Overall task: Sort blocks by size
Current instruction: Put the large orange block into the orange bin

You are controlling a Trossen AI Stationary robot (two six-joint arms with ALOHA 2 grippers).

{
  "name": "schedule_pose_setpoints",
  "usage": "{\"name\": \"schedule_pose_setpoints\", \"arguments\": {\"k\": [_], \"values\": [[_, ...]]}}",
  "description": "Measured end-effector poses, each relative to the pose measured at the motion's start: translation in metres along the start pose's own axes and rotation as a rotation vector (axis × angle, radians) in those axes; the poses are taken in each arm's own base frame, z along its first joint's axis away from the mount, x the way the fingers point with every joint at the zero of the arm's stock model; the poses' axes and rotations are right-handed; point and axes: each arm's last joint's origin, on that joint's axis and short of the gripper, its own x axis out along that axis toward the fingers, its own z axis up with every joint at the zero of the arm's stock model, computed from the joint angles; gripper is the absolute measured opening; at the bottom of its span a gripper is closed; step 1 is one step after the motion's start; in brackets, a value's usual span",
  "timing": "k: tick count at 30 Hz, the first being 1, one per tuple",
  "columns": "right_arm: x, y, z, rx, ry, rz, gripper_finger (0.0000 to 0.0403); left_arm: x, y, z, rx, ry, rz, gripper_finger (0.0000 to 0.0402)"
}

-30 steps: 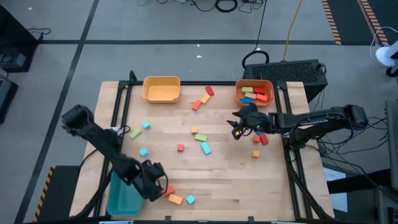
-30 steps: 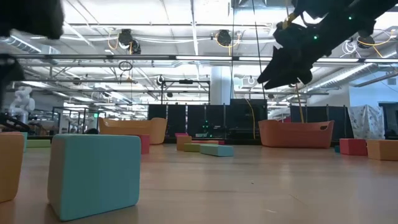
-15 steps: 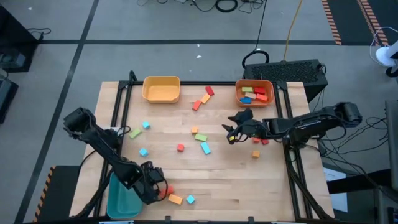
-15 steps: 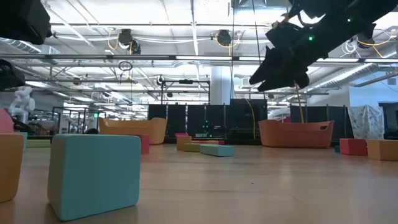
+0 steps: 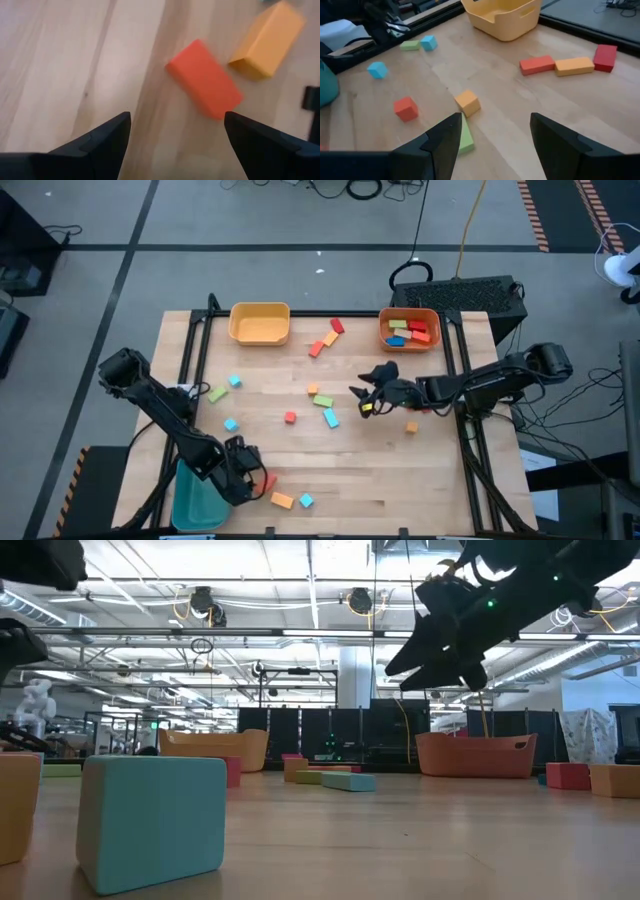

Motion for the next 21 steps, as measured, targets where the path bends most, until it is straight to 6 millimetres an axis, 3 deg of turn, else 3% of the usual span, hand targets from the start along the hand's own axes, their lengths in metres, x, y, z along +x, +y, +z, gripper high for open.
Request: {"name": "schedule_pose_setpoints", "arguments": {"k": [10,21], "values": [[-0.010,0.013,-0.008,0.060,-0.027,0.004,0.0224,0.003,-0.005,0.018,-0.119,-0.137,-0.066,0.0322],[-0.022,0.026,-0.018,0.089,-0.063,0.001,0.0224,0.028,0.004,0.022,-0.141,-0.032,-0.006,0.0321]]}}
